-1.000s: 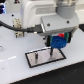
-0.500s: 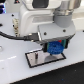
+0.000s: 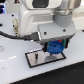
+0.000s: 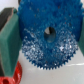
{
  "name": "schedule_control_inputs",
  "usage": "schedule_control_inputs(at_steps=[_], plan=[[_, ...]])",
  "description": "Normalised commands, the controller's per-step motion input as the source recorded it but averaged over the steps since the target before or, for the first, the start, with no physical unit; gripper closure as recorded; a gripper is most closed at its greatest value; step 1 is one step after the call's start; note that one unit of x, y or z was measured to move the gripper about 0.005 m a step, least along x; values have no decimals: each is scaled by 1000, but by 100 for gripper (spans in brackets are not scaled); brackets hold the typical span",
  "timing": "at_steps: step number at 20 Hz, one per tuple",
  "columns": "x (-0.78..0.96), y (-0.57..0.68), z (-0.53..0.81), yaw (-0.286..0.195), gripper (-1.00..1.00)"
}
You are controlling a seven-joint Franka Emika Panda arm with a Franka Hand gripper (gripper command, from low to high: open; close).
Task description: Insert the blue gear onto the right peg, followed by the red gear
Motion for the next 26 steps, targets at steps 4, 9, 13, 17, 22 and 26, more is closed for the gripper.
schedule_control_inputs(at_steps=[4,9,13,17,22,26], plan=[[152,-91,134,0,100],[183,-101,16,0,100],[203,-110,37,0,100],[146,-81,30,0,100],[125,-103,145,0,100],[161,-242,419,0,100]])
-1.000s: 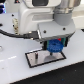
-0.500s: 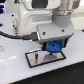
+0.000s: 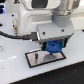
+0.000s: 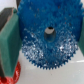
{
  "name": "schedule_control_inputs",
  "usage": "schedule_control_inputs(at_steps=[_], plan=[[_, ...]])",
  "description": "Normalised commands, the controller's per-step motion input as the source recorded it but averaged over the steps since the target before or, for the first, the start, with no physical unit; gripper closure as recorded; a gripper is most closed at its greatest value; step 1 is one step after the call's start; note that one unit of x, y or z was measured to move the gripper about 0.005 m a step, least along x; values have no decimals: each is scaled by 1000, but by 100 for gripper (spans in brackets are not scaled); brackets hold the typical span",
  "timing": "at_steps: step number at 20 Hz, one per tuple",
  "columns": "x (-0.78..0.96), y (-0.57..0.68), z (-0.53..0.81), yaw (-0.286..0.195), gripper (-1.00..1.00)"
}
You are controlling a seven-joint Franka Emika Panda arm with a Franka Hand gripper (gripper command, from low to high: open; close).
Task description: Insert the blue gear onto the right peg, followed by the red gear
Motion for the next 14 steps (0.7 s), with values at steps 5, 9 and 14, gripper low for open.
schedule_control_inputs(at_steps=[5,9,14], plan=[[175,-70,74,0,100],[199,-90,10,0,100],[283,-57,-52,0,100]])
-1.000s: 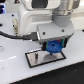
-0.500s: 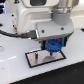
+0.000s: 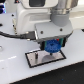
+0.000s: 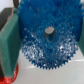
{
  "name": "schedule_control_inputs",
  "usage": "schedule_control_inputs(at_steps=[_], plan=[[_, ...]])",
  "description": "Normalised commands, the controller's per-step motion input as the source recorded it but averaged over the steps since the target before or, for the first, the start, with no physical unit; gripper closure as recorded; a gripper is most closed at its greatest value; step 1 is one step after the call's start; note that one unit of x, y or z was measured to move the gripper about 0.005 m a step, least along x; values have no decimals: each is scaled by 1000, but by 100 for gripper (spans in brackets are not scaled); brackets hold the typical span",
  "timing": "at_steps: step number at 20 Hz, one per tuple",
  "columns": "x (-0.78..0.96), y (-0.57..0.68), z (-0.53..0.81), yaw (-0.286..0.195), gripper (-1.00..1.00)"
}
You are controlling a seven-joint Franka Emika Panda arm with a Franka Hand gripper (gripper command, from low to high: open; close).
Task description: Insert the blue gear onto the right peg, followed by the red gear
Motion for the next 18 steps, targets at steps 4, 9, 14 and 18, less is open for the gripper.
schedule_control_inputs(at_steps=[4,9,14,18], plan=[[249,-15,-99,0,100],[131,-142,-38,0,100],[152,124,387,0,100],[146,33,185,0,100]])
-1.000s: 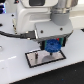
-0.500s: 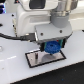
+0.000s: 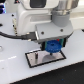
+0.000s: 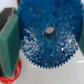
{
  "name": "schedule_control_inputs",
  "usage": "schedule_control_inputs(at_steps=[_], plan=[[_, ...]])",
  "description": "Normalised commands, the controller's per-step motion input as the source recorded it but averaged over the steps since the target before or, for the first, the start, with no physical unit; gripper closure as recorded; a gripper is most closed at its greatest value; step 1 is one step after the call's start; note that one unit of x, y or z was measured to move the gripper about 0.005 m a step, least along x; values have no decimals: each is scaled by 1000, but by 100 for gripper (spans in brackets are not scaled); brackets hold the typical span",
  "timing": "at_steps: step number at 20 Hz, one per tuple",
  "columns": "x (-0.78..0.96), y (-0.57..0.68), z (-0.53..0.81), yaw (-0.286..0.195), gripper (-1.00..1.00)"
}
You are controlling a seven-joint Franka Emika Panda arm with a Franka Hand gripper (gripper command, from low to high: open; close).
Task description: Insert the blue gear onto the right peg, followed by the red gear
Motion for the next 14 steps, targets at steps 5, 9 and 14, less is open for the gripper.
schedule_control_inputs(at_steps=[5,9,14], plan=[[383,-27,71,0,100],[374,-86,-12,0,100],[278,-93,-8,0,100]])
